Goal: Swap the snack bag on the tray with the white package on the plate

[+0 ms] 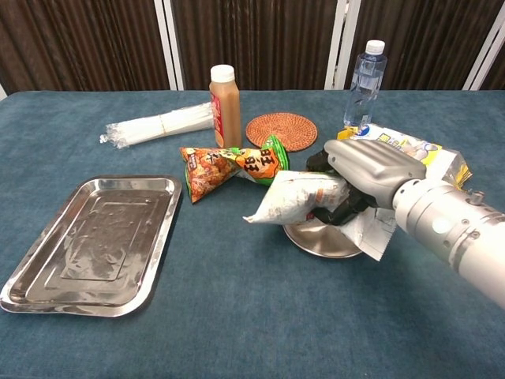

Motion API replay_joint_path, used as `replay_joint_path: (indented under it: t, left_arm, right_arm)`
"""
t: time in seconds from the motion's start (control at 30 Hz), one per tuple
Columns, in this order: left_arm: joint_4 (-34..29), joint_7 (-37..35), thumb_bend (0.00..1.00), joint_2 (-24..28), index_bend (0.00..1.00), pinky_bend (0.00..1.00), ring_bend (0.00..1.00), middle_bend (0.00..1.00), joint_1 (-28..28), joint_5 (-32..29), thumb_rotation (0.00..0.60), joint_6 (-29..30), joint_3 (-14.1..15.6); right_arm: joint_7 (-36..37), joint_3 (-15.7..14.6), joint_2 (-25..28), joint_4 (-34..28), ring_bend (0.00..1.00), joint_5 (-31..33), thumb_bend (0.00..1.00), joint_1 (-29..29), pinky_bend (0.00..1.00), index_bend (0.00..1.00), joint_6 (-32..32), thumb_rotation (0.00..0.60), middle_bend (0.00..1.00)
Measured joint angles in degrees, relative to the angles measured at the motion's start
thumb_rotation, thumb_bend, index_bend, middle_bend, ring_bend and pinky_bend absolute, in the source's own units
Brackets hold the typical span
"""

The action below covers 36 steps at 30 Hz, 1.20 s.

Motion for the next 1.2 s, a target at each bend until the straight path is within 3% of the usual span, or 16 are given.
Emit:
replay_joint_path:
  t: [0.13, 0.27, 0.37, 0.43, 0.5, 0.57, 0.67, 0.97, 1.07, 1.2]
  left_arm:
    - [0.08, 0.18, 0.34, -0.14, 0.00, 0.03, 0.00, 0.00, 0.01, -0.06, 0.600, -0.72, -0.51]
    - [0.40, 0.23, 0.34, -0.30, 0.00, 0.03, 0.00, 0.00, 0.19, 0.04, 0.600, -0.78, -0.95]
    - [0.41, 0.11, 0.34, -0.19, 0.00, 0.03, 0.00, 0.00, 0.50, 0.06, 0.600, -0.44, -1.26]
    - [0.42, -0.05, 0.34, -0.11, 0.00, 0.03, 0.00, 0.00, 0.72, 0.13, 0.600, -0.13, -1.51]
    - [0.47, -0.13, 0.34, -0.17, 0.00, 0.03, 0.00, 0.00, 0.89, -0.01, 0.600, 0.05, -1.80]
    - [0.65, 0.02, 0.34, -0.33, 0.00, 0.03, 0.00, 0.00, 1.14, -0.48, 0.600, 0.15, -2.19]
    - [0.68, -0.18, 0.34, -0.28, 0.00, 0.03, 0.00, 0.00, 1.55, -0.75, 0.600, 0.24, -2.45]
    - [0.11, 0.78, 0.34, -0.23, 0.00, 0.03, 0.00, 0.00, 2.30, -0.27, 0.600, 0.48, -2.56]
    - [0.10, 0.90, 0.34, -0.29, 0.00, 0.03, 0.00, 0.00, 2.29, -0.26, 0.600, 0.33, -2.56]
    - [0.26, 1.63, 0.34, -0.59, 0.00, 0.03, 0.00, 0.00, 1.98, -0.36, 0.600, -0.93, -2.62]
  right_arm:
    - [-0.11, -1.37, 0.83, -5.33, 0.60, -1.99, 0.48, 0.54, 0.71, 0.72, 0.09, 0.600, 0.61]
    - [-2.46, -1.84, -2.13, -4.90, 0.60, -1.67, 0.48, 2.50, 0.69, 0.57, -1.39, 0.600, 0.61]
    - [-3.99, -1.71, -6.26, -1.48, 0.53, -0.32, 0.48, 4.28, 0.60, 0.39, -2.80, 0.600, 0.55]
    - [-4.46, -1.71, -8.75, 0.93, 0.29, 0.99, 0.42, 5.43, 0.33, 0.10, -4.23, 0.600, 0.29]
    - [-4.65, -1.81, -9.37, 1.55, 0.08, 2.45, 0.30, 5.91, 0.10, 0.00, -5.66, 0.600, 0.08]
    - [-5.16, -1.95, -8.20, 0.21, 0.00, 4.61, 0.18, 6.39, 0.01, 0.00, -7.41, 0.600, 0.00]
    - [-5.82, -2.17, -4.18, -4.37, 0.00, 7.22, 0.11, 6.78, 0.00, 0.00, -8.99, 0.600, 0.00]
    - [-1.28, -1.26, 16.13, -17.66, 0.00, 10.11, 0.11, 5.33, 0.00, 0.00, -9.30, 0.600, 0.00]
    - [2.17, 0.16, 19.34, -19.25, 0.00, 10.38, 0.11, 4.76, 0.00, 0.00, -8.87, 0.600, 0.00]
    - [5.01, 2.99, 19.10, -17.27, 0.00, 12.20, 0.11, 6.12, 0.00, 0.00, -9.56, 0.600, 0.00]
